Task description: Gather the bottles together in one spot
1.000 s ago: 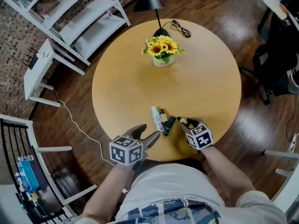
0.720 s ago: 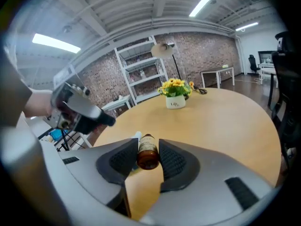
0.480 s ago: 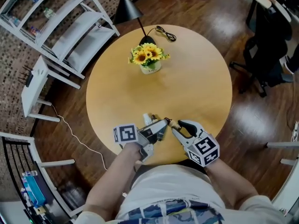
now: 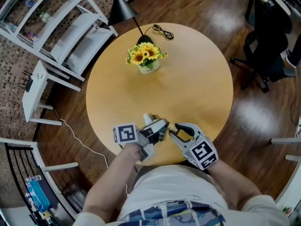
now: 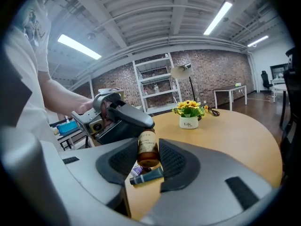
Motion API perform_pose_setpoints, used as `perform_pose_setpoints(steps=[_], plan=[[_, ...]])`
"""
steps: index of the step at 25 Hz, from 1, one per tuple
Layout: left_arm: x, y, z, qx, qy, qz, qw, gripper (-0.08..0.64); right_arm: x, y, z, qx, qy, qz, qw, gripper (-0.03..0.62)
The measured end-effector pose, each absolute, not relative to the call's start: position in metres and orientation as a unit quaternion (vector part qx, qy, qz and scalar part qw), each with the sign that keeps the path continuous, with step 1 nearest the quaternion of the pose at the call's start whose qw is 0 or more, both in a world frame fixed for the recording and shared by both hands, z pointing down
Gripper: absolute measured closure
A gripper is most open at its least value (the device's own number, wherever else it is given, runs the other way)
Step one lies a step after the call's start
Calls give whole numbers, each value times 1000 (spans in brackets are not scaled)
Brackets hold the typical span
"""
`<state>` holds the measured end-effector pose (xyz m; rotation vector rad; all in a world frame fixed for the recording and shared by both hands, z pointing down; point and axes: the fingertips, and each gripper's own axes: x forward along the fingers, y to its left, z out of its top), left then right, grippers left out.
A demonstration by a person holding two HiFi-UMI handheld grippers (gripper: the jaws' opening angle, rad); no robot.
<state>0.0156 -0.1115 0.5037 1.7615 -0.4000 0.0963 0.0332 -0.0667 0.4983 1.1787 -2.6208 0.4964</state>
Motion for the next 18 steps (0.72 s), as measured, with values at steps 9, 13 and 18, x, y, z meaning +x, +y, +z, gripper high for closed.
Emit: perform_pose_setpoints(steps=[9,13,18], plan=[[26,-138,473,867,-204,133,435,491,42,-80,513,404,-889,152,153,425],[15,-180,467,901,-263,181,295,491,62,-73,525,414,-879,174,160,380],[6,-241,478,911,-306,228,158,491,90,-58,544,441,-856,222,156,379]])
